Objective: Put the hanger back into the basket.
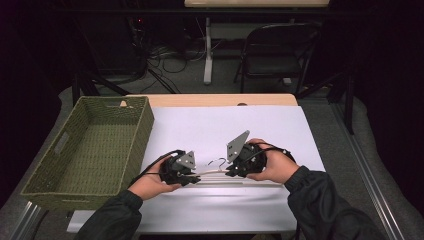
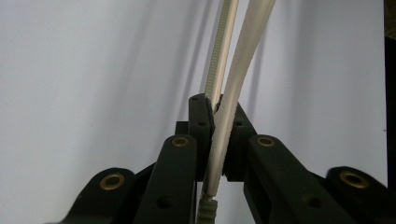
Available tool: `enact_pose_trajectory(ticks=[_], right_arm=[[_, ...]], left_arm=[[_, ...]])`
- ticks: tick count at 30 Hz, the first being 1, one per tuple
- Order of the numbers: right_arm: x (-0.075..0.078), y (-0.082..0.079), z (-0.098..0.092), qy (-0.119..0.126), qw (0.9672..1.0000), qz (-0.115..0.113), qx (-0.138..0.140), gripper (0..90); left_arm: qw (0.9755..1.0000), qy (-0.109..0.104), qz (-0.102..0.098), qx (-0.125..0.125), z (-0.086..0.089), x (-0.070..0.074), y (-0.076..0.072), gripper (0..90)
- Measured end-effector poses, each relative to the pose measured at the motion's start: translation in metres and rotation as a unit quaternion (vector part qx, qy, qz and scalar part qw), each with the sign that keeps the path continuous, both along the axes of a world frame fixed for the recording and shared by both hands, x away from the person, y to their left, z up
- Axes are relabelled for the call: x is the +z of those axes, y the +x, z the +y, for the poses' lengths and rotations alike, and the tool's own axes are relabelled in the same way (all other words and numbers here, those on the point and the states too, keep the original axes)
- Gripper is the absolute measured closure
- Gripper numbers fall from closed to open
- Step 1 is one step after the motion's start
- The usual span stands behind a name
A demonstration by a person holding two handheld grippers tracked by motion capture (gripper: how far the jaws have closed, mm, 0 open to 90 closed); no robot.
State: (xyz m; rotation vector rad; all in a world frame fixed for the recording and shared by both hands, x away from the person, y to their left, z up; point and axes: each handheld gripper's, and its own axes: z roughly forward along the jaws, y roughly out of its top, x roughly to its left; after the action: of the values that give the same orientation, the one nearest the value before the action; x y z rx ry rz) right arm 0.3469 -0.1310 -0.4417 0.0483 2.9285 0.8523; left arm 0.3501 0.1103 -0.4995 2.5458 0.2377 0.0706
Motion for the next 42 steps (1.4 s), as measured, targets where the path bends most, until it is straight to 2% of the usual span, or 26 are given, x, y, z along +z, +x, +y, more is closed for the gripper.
enact_pose_trajectory(ticks=[6, 7, 8, 9, 10, 12, 15, 16, 20, 23, 27, 30, 32, 33, 34, 35, 38, 39, 42], right_arm=[[0.002, -0.002, -0.007, 0.007, 0.9998, -0.007, -0.015, 70.3], [0.002, -0.002, -0.007, 0.007, 0.9998, -0.007, -0.015, 70.3], [0.004, -0.004, -0.012, 0.012, 0.9996, -0.003, -0.027, 65.5], [0.004, -0.004, -0.012, 0.012, 0.9996, -0.003, -0.027, 65.5], [0.007, -0.005, -0.018, 0.019, 0.9992, -0.009, -0.036, 61.6], [0.009, -0.006, -0.022, 0.022, 0.9989, -0.010, -0.039, 60.0], [0.014, -0.010, -0.034, 0.040, 0.9975, -0.019, -0.055, 55.8], [0.017, -0.010, -0.042, 0.049, 0.9964, -0.027, -0.065, 54.7], [0.020, -0.012, -0.053, 0.058, 0.9947, -0.031, -0.078, 54.4], [0.021, -0.011, -0.063, 0.059, 0.9930, -0.038, -0.095, 52.3], [0.019, -0.009, -0.072, 0.062, 0.9914, -0.035, -0.110, 50.2], [0.019, -0.008, -0.077, 0.062, 0.9906, -0.031, -0.118, 49.9], [0.019, -0.007, -0.078, 0.061, 0.9904, -0.031, -0.120, 49.6], [0.019, -0.007, -0.078, 0.061, 0.9904, -0.031, -0.120, 49.6], [0.019, -0.007, -0.079, 0.061, 0.9901, -0.032, -0.122, 49.5], [0.019, -0.007, -0.079, 0.061, 0.9901, -0.032, -0.122, 49.5], [0.022, -0.008, -0.082, 0.065, 0.9894, -0.033, -0.125, 49.1], [0.022, -0.008, -0.082, 0.065, 0.9894, -0.033, -0.125, 49.1], [0.023, -0.009, -0.087, 0.072, 0.9879, -0.035, -0.132, 48.8]], left_arm=[[1.0000, 0.001, -0.001, -0.010, 0.001, 0.000, -0.001, 85.5], [1.0000, 0.001, -0.001, -0.010, 0.001, 0.000, -0.001, 85.6], [0.9999, 0.001, -0.001, -0.012, 0.001, 0.000, -0.001, 85.9], [0.9998, 0.004, 0.006, -0.018, 0.001, 0.001, 0.000, 85.9], [0.9999, 0.000, 0.004, -0.017, 0.001, 0.001, -0.001, 86.4], [0.9999, -0.004, 0.002, -0.017, 0.002, 0.002, -0.003, 86.4], [0.9998, -0.007, 0.001, -0.017, 0.004, 0.006, -0.004, 86.5], [0.9998, -0.014, -0.003, -0.010, 0.005, 0.008, -0.006, 86.7], [0.9997, -0.025, 0.002, 0.000, 0.008, 0.013, -0.007, 86.9], [0.9992, -0.037, 0.005, 0.014, 0.013, 0.017, -0.010, 87.0], [0.9984, -0.051, 0.008, 0.024, 0.019, 0.025, -0.015, 87.0], [0.9967, -0.069, 0.017, 0.039, 0.027, 0.031, -0.018, 87.0], [0.9943, -0.090, 0.022, 0.053, 0.034, 0.036, -0.019, 87.0], [0.9943, -0.090, 0.022, 0.053, 0.034, 0.036, -0.019, 87.0], [0.9925, -0.101, 0.022, 0.065, 0.039, 0.041, -0.020, 87.0], [0.9925, -0.101, 0.022, 0.065, 0.039, 0.041, -0.020, 87.0], [0.9902, -0.109, 0.020, 0.086, 0.048, 0.053, -0.026, 87.0], [0.9902, -0.109, 0.020, 0.086, 0.048, 0.053, -0.026, 87.0], [0.9899, -0.103, 0.010, 0.097, 0.055, 0.066, -0.032, 86.9]])
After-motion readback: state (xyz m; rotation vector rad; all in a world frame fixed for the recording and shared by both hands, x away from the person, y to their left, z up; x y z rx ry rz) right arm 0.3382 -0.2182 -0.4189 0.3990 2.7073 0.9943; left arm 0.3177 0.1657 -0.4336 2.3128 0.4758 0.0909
